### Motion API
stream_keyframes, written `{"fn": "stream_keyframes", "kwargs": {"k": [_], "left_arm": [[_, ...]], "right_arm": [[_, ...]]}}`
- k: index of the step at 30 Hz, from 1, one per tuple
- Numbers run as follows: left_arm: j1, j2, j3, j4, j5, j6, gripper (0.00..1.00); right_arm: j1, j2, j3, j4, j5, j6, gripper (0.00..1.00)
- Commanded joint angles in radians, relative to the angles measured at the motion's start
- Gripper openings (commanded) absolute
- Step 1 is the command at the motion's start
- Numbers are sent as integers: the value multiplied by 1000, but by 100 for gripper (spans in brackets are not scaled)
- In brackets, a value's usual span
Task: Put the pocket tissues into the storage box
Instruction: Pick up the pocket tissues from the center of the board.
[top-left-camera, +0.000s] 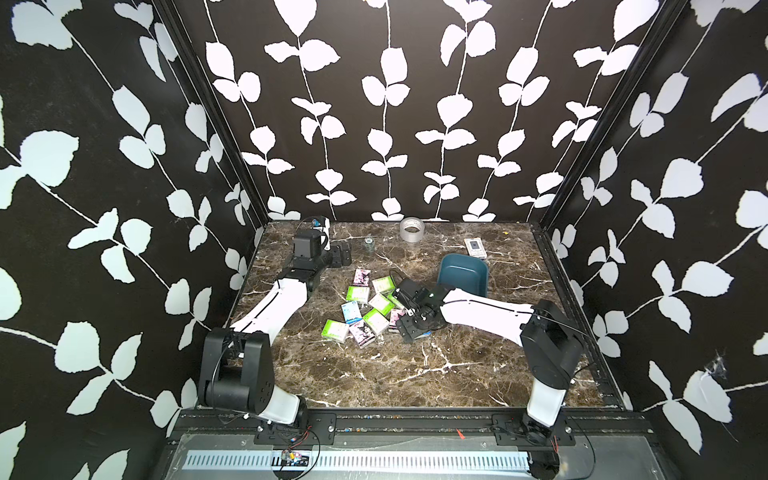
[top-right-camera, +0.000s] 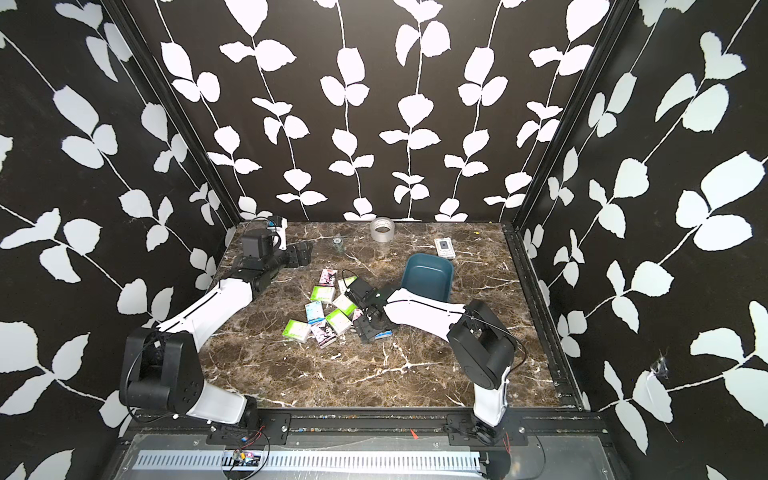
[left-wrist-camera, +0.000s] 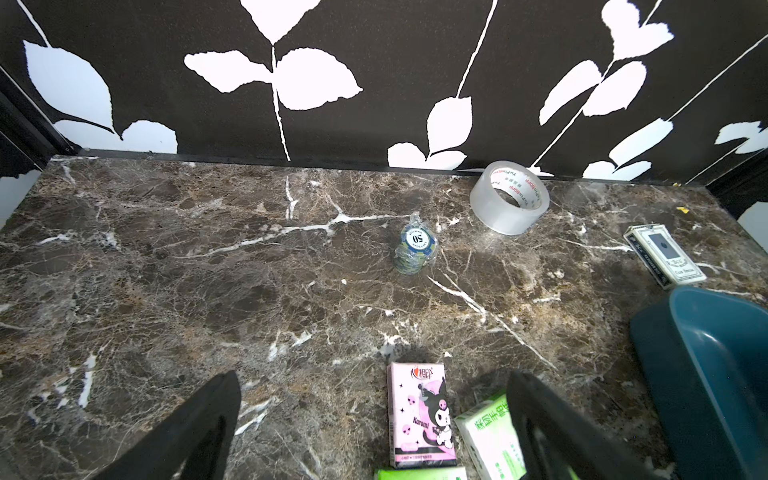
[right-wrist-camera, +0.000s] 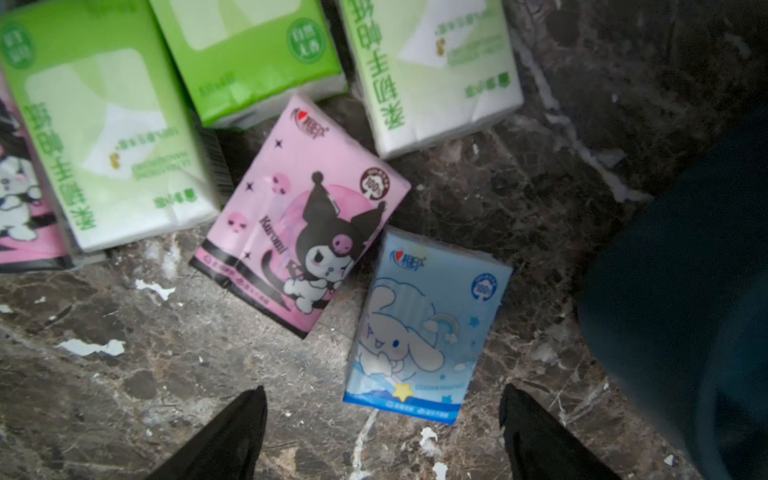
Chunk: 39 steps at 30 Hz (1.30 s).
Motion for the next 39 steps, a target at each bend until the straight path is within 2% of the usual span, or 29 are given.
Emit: {"fn": "stream_keyframes", "kwargs": {"k": [1, 8, 14, 23, 28, 32, 39], "left_arm": [[-3, -6, 30, -20, -9, 28, 99], [-3, -8, 39, -35, -16, 46, 99], [-3, -8, 36, -39, -22, 51, 99], [-2, -5, 34, -40, -26, 50, 99], [-3, -11, 27, -41, -29, 57, 99], [-3, -14, 24, -42, -30, 61, 99], [-2, -11, 26, -43, -34, 67, 99]], "right_arm": [[-31, 38, 38, -49, 23, 22, 90], [-67, 78, 87, -46, -17, 7, 90], [-69, 116, 108, -42, -76, -8, 85], [-69, 146, 105, -44, -81, -8, 82], [-69, 163, 111, -52, -105, -8, 69], [-69, 142, 116, -55, -95, -8, 54], [-71, 31, 186, -100, -34, -74, 51]]}}
